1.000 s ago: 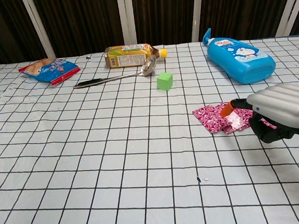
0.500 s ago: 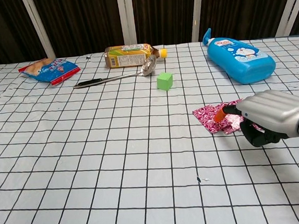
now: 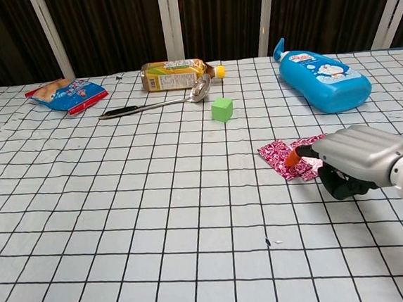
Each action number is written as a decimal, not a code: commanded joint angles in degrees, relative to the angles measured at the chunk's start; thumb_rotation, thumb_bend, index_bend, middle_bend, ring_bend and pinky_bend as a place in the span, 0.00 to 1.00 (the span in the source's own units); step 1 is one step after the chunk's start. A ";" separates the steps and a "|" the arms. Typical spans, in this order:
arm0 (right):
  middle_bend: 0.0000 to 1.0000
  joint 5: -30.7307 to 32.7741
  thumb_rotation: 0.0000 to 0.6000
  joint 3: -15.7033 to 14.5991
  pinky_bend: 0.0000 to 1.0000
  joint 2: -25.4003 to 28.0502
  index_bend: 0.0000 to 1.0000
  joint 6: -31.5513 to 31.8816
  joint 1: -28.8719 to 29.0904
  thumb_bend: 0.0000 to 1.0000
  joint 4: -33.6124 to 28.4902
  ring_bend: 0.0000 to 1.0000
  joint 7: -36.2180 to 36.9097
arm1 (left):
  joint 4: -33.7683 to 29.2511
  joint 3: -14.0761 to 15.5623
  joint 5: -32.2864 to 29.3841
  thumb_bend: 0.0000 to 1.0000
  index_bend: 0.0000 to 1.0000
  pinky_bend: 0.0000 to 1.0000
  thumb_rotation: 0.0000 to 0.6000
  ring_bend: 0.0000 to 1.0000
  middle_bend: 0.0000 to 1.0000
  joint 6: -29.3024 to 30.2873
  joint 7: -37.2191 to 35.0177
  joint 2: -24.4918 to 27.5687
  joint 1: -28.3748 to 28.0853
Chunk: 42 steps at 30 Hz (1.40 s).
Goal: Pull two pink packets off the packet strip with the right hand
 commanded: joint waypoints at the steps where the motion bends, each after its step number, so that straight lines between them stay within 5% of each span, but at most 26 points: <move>1: 0.84 0.09 1.00 -0.28 0.43 -0.02 0.24 0.18 0.11 0.83 -0.08 0.82 -0.14 | -0.05 0.01 -0.02 0.28 0.13 0.10 1.00 0.00 0.00 -0.09 0.15 -0.04 -0.04; 32: 0.84 0.74 1.00 -4.11 0.43 -5.85 0.24 3.35 2.42 0.83 -4.62 0.82 -8.72 | 0.29 -0.26 -0.22 0.28 0.13 0.10 1.00 0.00 0.00 0.44 -3.55 1.16 0.45; 42: 0.84 0.03 1.00 -2.18 0.43 -4.91 0.24 6.41 2.80 0.83 -6.92 0.82 -8.46 | 0.46 -0.32 -0.34 0.28 0.13 0.10 1.00 0.00 0.00 0.25 -3.73 1.19 0.39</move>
